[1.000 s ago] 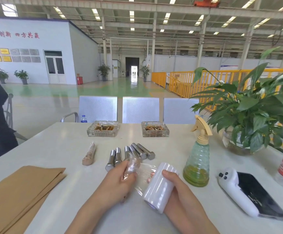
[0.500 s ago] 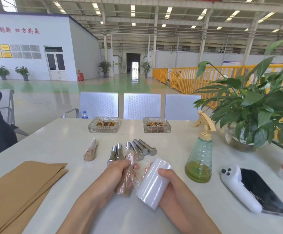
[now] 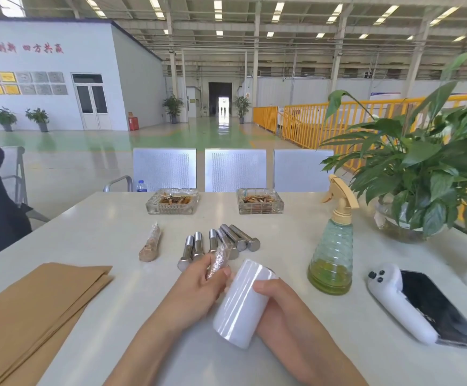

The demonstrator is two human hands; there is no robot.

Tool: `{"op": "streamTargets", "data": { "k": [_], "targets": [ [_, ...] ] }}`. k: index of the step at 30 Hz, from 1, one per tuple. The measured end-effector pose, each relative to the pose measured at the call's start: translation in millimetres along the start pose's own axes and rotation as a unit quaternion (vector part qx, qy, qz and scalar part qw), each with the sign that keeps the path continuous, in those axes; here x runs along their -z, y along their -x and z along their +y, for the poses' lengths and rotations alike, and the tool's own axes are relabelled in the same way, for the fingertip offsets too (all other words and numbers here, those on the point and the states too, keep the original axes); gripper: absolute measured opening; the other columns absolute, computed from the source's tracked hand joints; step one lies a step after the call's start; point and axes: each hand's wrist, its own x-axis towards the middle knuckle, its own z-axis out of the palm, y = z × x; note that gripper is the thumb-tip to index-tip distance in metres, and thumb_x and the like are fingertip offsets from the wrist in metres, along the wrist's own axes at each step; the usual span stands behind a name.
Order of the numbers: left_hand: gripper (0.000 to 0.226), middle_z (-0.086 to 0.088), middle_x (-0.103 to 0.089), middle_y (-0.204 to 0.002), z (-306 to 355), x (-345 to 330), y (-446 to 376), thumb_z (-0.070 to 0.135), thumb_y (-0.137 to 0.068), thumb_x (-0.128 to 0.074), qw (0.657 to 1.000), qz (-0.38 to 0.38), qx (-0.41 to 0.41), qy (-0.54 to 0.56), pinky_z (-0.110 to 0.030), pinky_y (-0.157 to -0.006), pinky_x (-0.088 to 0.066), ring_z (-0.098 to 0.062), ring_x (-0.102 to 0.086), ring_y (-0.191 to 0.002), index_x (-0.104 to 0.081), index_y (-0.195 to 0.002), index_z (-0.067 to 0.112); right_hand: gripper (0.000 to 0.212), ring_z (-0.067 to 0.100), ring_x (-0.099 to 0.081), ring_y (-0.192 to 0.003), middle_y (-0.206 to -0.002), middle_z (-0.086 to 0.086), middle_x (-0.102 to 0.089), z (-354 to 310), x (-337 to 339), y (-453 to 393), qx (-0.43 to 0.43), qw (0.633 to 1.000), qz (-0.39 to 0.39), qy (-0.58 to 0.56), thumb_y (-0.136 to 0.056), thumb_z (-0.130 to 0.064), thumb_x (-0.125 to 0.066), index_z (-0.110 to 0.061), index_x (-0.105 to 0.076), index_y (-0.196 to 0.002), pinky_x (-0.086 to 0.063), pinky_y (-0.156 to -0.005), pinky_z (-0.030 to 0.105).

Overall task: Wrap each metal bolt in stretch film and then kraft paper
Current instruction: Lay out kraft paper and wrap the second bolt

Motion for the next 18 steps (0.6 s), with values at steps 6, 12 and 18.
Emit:
{"op": "streamTargets", "data": {
  "k": [6, 12, 18],
  "targets": [
    [0.029, -0.014, -0.067, -0.077, 3.8, 5.5, -4.7, 0.025, -0.103, -0.052, 0.973, -0.047, 0.118, 0.192, -0.028, -0.057, -0.051, -0.024, -0.063, -0.064, -0.075, -0.094, 0.008, 0.062, 0.043, -0.053, -0.135, -0.141, 0.029, -0.058, -4.1, 5.7, 1.0, 0.003, 1.0, 0.011, 0.013, -0.088, -0.021, -0.064, 0.002, -0.05, -0.144, -0.036, -0.118, 0.06],
    [0.039, -0.013, -0.052, -0.085, 5.3, 11.0, -0.3, 0.026, -0.087, -0.08, 0.99, -0.025, -0.011, 0.139, -0.036, -0.065, -0.034, -0.027, -0.042, -0.075, -0.059, -0.102, -0.003, 0.072, 0.04, -0.059, -0.128, -0.137, 0.025, -0.062, -5.0, 5.9, -1.2, -0.014, 1.0, 0.016, 0.003, -0.081, -0.031, -0.073, -0.001, -0.053, -0.144, -0.038, -0.116, 0.06],
    [0.013, 0.015, -0.06, -0.065, 4.8, -2.9, 1.8, 0.01, -0.1, -0.063, 0.996, 0.007, -0.067, 0.061, -0.014, -0.051, -0.04, -0.002, -0.052, -0.056, -0.057, -0.091, 0.017, 0.069, 0.038, -0.054, -0.136, -0.142, 0.024, -0.059, 0.0, 4.9, -3.7, -0.018, 0.999, 0.008, -0.032, -0.083, -0.03, -0.075, -0.002, -0.055, -0.143, -0.042, -0.115, 0.056]
  ]
}}
